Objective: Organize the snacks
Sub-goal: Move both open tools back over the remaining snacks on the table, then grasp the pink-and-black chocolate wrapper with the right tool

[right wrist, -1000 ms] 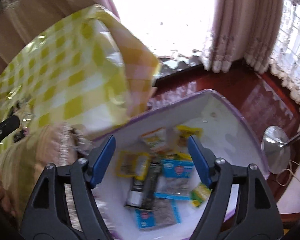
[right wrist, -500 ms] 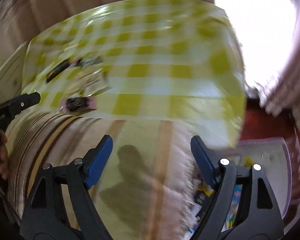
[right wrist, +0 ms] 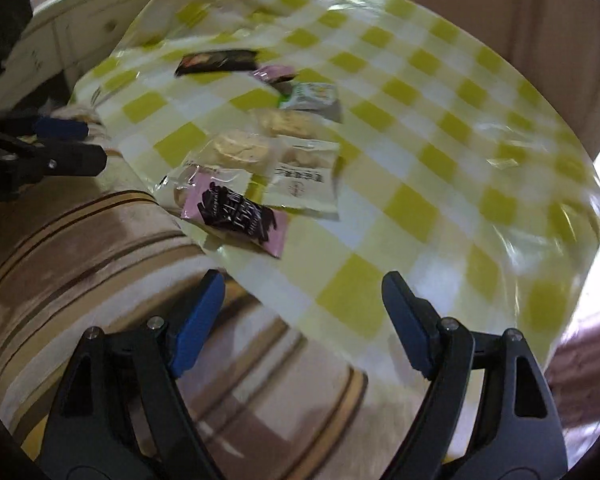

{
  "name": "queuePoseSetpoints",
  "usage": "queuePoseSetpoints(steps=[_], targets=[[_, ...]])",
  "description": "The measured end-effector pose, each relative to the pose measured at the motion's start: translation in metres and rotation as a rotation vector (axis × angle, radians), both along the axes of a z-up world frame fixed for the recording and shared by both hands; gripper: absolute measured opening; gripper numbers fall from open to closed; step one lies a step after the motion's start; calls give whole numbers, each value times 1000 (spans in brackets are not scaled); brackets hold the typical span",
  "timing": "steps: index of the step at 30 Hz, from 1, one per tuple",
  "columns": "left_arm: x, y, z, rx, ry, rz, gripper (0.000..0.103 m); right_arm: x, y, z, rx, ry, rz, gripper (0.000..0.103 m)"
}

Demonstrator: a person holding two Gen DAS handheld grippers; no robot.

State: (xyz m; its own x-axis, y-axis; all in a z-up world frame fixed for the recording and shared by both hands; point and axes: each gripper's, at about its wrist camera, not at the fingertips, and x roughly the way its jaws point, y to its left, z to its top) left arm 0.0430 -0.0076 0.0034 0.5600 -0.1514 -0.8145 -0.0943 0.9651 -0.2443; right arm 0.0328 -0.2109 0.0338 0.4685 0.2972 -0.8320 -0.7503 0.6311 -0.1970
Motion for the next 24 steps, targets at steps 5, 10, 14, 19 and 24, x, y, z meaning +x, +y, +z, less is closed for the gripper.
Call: queuePoseSetpoints(steps=[5,10,14,19,24], targets=[[4,1,-4,10,20,-26,84,18,22,-9,-43,46,110,83],[7,1,-6,8,30,-35,84,27,39,-14,-89,92,241,83],[10,0,-8,13,39,-49,84,35,52,-20,-127,134,307,83],[17,-2,-11,27,54,-73,84,40,66,-25,-141,165,363,83],[19,-3,-13,26,62,-88,84,43,75,-34,-102,252,377,61]])
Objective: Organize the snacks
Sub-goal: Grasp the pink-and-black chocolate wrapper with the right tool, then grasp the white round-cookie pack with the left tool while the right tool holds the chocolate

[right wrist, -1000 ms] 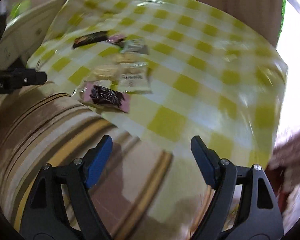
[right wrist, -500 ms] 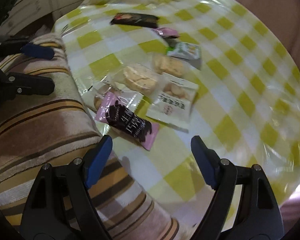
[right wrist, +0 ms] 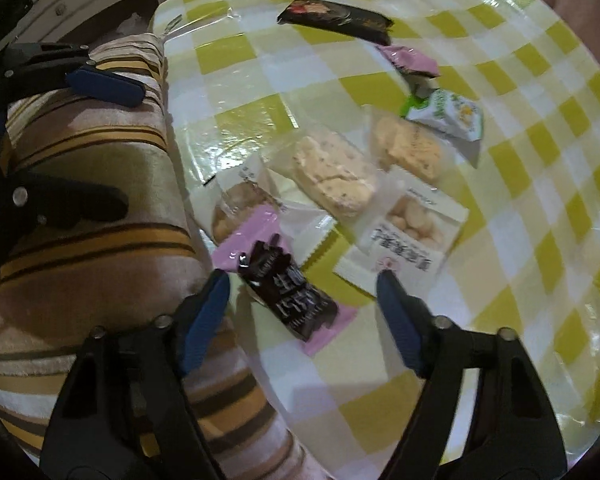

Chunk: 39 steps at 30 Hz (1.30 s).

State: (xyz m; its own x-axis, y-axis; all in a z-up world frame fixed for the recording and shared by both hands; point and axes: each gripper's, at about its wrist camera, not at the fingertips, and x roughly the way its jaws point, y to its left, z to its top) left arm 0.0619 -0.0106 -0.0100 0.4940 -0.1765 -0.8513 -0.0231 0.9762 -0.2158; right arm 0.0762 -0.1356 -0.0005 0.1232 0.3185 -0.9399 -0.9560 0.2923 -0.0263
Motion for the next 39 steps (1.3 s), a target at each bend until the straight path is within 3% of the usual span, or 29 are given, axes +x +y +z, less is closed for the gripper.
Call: queuePoseSetpoints(steps=[1,4,8,14,21,25,33,39], targets=[[1,0,0,0,1,-4,84,-1,1,-2,9,21,-3,48],[3,-3,-1,6,4,-27,84,-5,0,-6,42,55,-36,31],[9,-12,-1,26,9,-118,84,-6,-10,-5,61,41,-147,26],[23,-29,0,102,3,-281,84,-2,-32,-6,85,32,-335,25],[49,-54,-10,313,20,-514,84,0,-67,-2,118,-14,-593,25],[58,-66,-14,362,26,-604,84,0,-88,0,149,-17,-717,25],[77,-76,-31,329,108,-678,82,1,-113,4,164,-45,-841,25],[86,-75,-38,321,136,-661,67,4,-116,-2,165,-27,-868,25]])
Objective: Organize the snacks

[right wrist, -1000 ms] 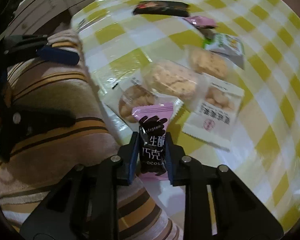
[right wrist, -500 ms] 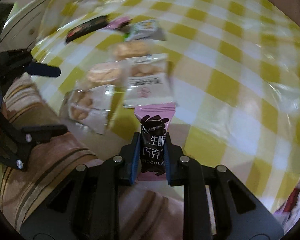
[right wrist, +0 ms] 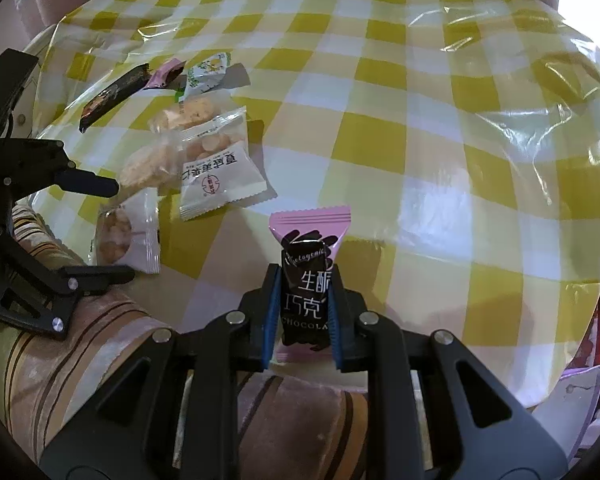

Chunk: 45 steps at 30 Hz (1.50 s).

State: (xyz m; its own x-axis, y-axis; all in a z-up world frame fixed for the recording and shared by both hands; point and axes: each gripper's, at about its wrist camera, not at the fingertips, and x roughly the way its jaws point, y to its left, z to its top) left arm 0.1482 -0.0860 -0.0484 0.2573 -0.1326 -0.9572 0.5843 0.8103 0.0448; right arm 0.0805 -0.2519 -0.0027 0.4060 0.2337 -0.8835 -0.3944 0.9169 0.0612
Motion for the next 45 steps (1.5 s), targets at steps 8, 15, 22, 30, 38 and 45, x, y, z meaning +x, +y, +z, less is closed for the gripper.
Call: queuePoseSetpoints(steps=[8,15,22,30,38,45], targets=[[-3,-2,-1,3,-17,106,46,0,-1,-2,-1,-8,-28,25],[-18,2,10,-74,-56,189,43,-3,-6,1,-6,-31,-51,25],[-30,11,29,-157,-95,327,43,-5,-9,3,-10,-41,-58,25],[-30,25,37,-232,-99,565,43,-5,-9,1,-15,-40,-61,25],[-38,37,31,-288,-95,724,43,-2,-8,-3,-21,-30,-65,25],[-38,46,18,-310,-85,780,43,-1,-7,-6,-39,-36,-72,25]])
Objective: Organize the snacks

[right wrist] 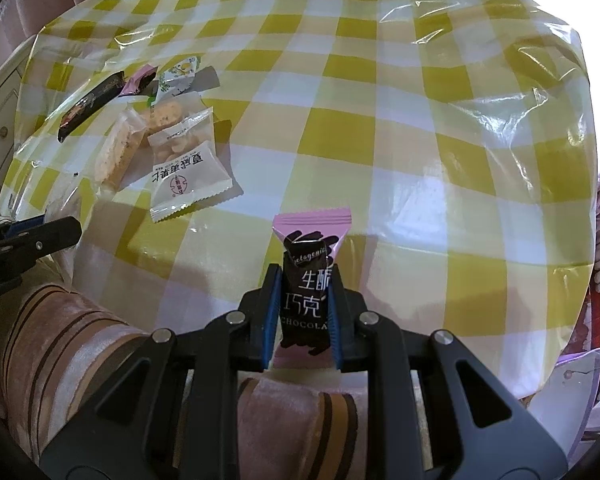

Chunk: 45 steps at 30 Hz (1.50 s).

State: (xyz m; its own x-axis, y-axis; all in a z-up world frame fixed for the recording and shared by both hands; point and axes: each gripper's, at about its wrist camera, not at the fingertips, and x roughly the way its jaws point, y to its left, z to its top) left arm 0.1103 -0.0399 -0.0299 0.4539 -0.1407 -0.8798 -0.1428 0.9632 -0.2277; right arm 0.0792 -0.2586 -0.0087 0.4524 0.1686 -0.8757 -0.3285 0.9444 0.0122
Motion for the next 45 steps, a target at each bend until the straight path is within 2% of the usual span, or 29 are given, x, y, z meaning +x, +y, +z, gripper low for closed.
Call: queuePoseSetpoints(steps=[8,17,28,34,45], targets=[[-2,-6,12,44,-33,3,43,-5,-7,12,7,-64,-27,25],[-9,-34,39,55,-108,-29,43,-2,-29,37,100,-98,-75,25],[-12,-94,56,49,-158,-143,43,-19,-71,54,147,-117,-135,25],[-14,-125,61,35,-167,-206,43,-32,-103,57,142,-122,-181,25],[-23,-201,63,25,-169,-381,43,-64,-172,58,109,-118,-303,25]])
